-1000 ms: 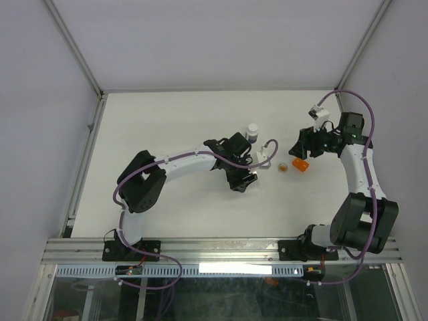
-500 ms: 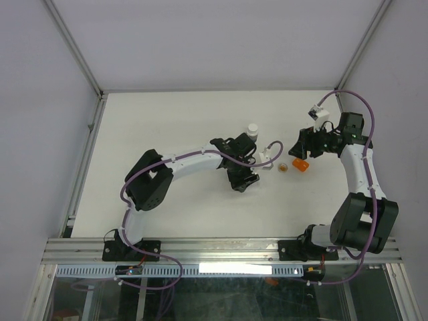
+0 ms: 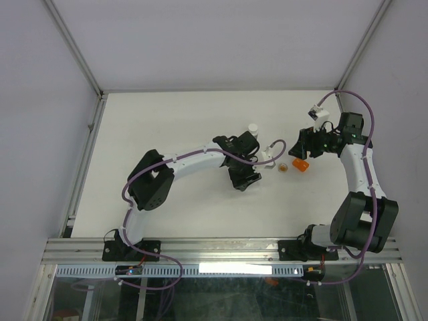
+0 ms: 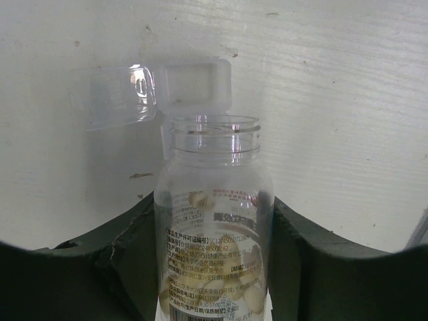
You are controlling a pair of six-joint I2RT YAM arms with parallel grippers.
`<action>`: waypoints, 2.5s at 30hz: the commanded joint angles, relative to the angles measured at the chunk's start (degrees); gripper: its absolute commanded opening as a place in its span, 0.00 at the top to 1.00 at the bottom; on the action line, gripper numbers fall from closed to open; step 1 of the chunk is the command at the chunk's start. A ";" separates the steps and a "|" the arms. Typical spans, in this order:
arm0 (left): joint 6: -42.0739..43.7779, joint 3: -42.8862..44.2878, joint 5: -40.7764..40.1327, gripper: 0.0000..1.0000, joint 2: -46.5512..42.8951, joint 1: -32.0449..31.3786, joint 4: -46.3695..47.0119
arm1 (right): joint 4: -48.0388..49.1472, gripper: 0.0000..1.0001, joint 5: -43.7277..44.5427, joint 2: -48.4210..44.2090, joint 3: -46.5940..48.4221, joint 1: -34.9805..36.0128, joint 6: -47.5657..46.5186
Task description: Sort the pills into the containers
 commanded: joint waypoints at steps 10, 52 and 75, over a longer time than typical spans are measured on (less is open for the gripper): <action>-0.47 5.02 -1.42 1.00 1.86 -1.15 -2.65 | 0.32 0.33 -1.86 -0.04 2.46 -0.54 -0.70; -0.51 8.42 -3.37 1.00 3.84 -1.77 -6.47 | -0.05 0.32 -2.44 0.11 2.51 -0.68 -0.93; -0.82 8.20 -2.55 1.00 2.81 -1.82 -6.48 | -0.34 0.32 -2.95 0.15 2.70 -0.82 -0.82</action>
